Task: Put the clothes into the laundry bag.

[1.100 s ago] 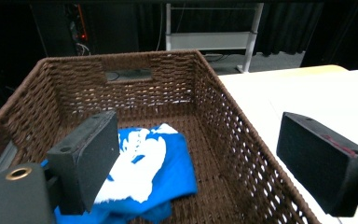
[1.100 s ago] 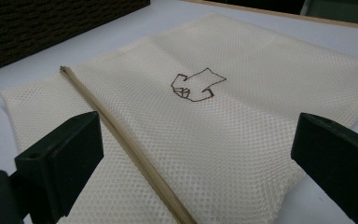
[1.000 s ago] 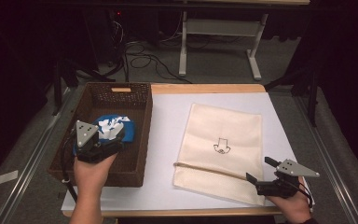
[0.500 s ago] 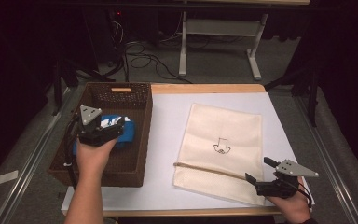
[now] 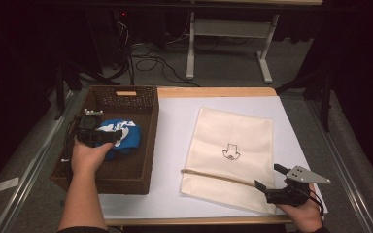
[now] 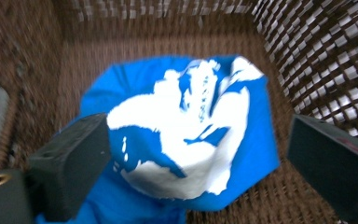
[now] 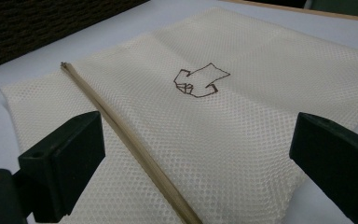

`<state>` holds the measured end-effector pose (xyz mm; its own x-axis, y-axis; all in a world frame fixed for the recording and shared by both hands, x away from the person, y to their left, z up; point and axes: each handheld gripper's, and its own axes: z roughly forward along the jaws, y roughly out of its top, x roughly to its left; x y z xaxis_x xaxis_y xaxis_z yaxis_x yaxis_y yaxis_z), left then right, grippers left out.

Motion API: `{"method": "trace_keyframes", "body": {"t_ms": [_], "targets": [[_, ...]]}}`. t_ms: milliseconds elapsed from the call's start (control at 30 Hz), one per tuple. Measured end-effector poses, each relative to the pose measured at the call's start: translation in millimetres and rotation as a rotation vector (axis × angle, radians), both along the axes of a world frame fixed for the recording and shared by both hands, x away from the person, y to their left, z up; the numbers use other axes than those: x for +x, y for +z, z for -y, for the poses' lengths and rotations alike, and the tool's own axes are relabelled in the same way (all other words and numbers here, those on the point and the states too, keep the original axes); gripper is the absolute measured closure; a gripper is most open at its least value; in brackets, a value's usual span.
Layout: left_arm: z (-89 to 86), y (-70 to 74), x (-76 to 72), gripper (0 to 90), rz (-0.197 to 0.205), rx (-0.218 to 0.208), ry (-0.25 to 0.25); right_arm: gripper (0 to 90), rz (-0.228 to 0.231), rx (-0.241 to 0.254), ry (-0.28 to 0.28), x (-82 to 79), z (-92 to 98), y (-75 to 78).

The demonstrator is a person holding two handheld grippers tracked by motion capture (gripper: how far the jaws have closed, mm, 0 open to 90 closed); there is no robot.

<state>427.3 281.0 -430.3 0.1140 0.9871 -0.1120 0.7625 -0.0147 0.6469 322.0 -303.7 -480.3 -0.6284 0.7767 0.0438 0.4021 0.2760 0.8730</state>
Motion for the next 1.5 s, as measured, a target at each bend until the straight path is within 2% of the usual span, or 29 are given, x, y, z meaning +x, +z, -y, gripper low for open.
{"method": "trace_keyframes", "body": {"t_ms": [67,233,300,367,400,433,500,600,667,733,900,967,1067,1167,1233,1500], "targets": [[0.3,-7.0,6.0,2.2,-0.054,0.022,-0.005,3.8,-0.001,0.000,0.000,-0.2,-0.1,-0.2],[2.1,-21.6,18.6,2.1,-0.146,0.061,-0.009,4.0,-0.006,-0.001,0.007,0.1,-1.5,-1.3],[1.0,-26.9,22.8,2.6,-0.181,0.068,0.001,4.1,-0.006,-0.005,0.010,1.0,-1.9,-2.4],[1.5,-35.1,26.3,5.0,-0.232,0.057,-0.013,4.1,-0.014,-0.001,0.007,1.6,-2.8,-3.0],[1.5,-35.1,26.3,4.9,-0.232,0.057,-0.013,4.1,-0.013,-0.001,0.008,1.8,-3.0,-3.0],[1.8,-44.2,30.3,4.8,-0.313,0.058,-0.024,4.2,-0.011,-0.003,0.011,1.7,-3.2,-2.9],[1.8,-51.9,32.8,6.1,-0.364,0.044,-0.021,4.2,-0.011,-0.002,0.013,1.5,-3.6,-3.1],[5.3,-60.1,34.0,12.5,-0.415,0.067,-0.015,4.5,-0.012,-0.001,0.016,1.3,-3.6,-3.5],[7.9,-59.7,33.2,16.2,-0.414,0.101,-0.021,4.8,-0.014,-0.001,0.019,1.2,-3.6,-3.3],[7.7,-58.0,32.0,23.0,-0.411,0.115,-0.028,4.9,-0.013,-0.004,0.023,1.5,-3.7,-3.7],[10.4,-53.6,29.6,43.3,-0.382,0.159,-0.046,5.5,-0.012,-0.007,0.026,-0.3,-5.4,-3.3],[11.2,-52.6,28.9,57.9,-0.369,0.152,-0.060,5.9,-0.013,-0.007,0.026,-0.2,-5.6,-3.3],[11.3,-53.1,29.0,69.5,-0.378,0.126,-0.078,6.3,-0.013,-0.009,0.026,0.2,-5.6,-3.5],[13.0,-50.7,29.3,74.5,-0.377,0.135,-0.095,6.9,-0.014,-0.009,0.024,0.2,-5.7,-3.4],[13.4,-46.0,28.6,76.3,-0.361,0.131,-0.100,7.2,-0.010,-0.010,0.025,0.6,-5.3,-3.2],[13.5,-6.3,12.1,78.1,-0.216,0.083,-0.107,7.8,-0.003,-0.003,0.020,0.1,-3.6,-1.1]]}}
